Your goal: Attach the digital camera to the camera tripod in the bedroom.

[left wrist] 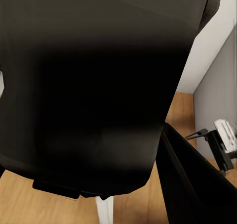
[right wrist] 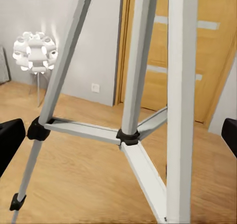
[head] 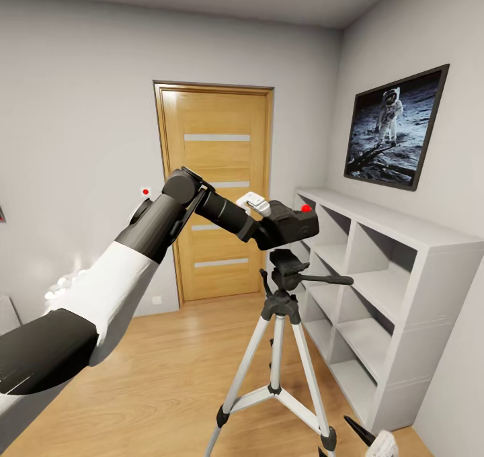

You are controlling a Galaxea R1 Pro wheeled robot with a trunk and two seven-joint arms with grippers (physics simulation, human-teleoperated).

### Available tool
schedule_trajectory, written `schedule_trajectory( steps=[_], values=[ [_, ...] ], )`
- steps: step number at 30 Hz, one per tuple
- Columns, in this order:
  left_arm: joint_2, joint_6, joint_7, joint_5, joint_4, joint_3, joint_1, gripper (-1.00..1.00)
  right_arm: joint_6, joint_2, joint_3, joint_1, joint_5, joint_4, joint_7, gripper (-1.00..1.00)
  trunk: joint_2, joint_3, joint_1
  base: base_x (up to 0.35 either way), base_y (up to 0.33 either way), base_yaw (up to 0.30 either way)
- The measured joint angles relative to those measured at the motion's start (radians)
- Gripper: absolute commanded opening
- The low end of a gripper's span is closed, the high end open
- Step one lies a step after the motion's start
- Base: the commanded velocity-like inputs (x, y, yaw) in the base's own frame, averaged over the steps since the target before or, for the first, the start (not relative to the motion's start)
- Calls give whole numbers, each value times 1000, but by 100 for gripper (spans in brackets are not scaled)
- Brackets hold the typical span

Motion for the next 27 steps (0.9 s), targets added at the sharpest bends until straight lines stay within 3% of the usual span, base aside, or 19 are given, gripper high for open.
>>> schedule_trajectory(
  steps=[8,20,27],
  values=[
    [-10,0,-1,-1,1,-1,0,-100,113,4,-1,0,0,-117,0,100,0,0,0,0,0,0],
    [-9,0,0,-1,2,-1,0,-100,209,27,-1,0,0,-191,-5,100,0,0,0,0,0,0],
    [-8,0,2,-1,2,-2,0,-100,231,64,0,-23,2,-197,-11,100,0,0,0,0,0,0]
  ],
)
